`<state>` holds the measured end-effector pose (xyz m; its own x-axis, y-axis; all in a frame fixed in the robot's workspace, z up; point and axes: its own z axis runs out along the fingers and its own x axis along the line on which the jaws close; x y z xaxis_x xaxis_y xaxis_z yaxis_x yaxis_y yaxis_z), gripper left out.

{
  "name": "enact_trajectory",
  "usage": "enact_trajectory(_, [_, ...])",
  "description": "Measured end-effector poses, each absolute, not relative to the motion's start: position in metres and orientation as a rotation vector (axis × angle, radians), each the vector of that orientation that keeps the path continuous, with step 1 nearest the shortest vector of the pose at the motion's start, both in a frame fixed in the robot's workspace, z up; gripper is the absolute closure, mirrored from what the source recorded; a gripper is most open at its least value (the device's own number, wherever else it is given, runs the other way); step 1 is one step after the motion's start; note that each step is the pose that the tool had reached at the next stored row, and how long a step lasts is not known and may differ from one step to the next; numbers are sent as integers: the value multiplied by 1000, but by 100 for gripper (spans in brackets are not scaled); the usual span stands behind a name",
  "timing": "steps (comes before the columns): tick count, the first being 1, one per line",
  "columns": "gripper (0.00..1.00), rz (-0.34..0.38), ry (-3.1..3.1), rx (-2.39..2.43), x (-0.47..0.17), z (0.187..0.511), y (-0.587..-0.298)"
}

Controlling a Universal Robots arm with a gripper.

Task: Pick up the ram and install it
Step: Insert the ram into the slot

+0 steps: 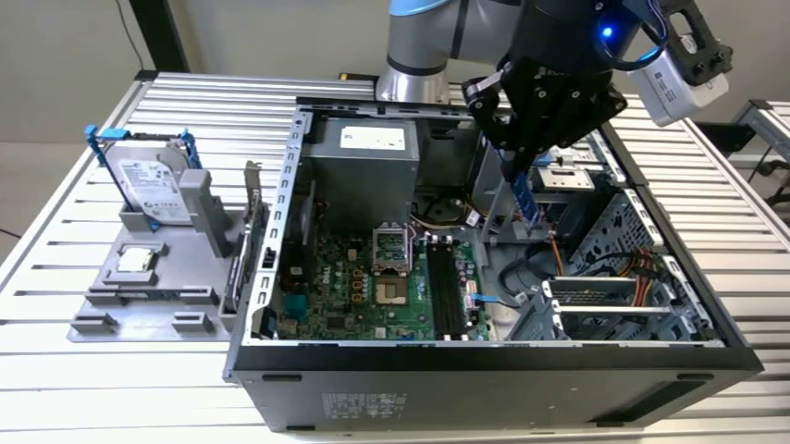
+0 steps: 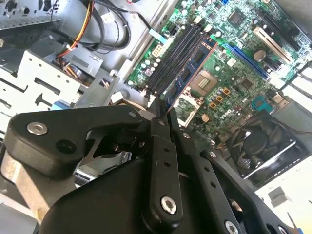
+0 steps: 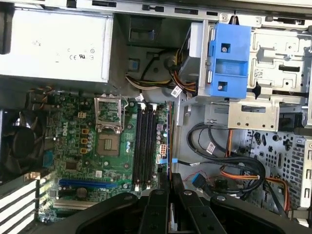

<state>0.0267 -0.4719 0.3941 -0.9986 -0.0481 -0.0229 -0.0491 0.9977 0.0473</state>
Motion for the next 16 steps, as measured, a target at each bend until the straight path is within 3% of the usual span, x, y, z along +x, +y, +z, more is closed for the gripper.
enact_trajectory(16, [100,75,3118,-73,27,374,-472])
